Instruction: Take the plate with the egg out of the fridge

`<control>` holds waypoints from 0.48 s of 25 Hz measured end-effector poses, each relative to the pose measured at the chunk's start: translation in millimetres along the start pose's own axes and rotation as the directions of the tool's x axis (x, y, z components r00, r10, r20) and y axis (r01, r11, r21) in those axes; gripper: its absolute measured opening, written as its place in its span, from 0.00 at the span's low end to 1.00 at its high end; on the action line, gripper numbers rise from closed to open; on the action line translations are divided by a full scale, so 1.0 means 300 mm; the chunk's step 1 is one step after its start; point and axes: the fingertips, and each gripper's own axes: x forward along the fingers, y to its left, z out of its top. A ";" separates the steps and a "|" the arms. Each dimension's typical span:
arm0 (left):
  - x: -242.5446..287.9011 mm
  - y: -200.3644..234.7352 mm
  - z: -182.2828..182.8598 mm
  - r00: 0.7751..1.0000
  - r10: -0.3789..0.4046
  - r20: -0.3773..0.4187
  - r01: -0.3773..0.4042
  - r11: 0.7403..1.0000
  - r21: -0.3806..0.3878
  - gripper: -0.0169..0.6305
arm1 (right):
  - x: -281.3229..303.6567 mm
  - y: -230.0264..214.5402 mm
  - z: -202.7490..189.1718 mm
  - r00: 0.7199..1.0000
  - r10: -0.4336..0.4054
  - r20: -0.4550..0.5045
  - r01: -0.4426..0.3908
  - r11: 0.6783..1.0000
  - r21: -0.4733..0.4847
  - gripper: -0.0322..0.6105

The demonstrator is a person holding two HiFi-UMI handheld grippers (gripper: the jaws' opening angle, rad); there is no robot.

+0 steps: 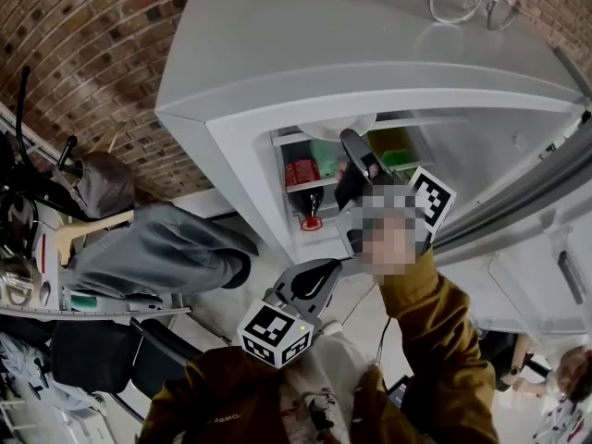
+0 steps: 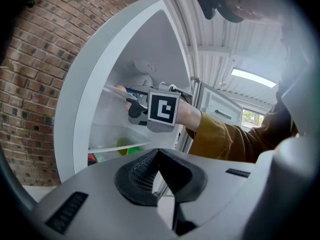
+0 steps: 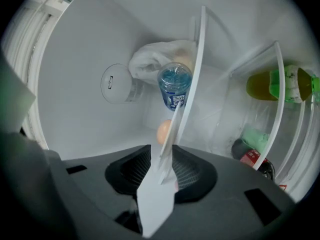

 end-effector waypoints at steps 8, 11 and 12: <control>-0.006 0.018 0.003 1.000 0.012 0.001 -0.012 1.000 -0.005 0.04 | 0.025 0.006 0.000 1.000 0.013 0.001 -0.013 0.998 0.062 0.23; -0.009 0.024 0.004 1.000 0.015 0.002 -0.015 1.000 -0.006 0.04 | 0.030 -0.002 -0.002 1.000 0.014 0.006 -0.015 0.995 0.100 0.23; -0.010 0.026 0.004 1.000 0.016 0.003 -0.016 1.000 -0.006 0.04 | 0.031 -0.006 -0.002 1.000 0.008 0.009 -0.009 0.995 0.104 0.23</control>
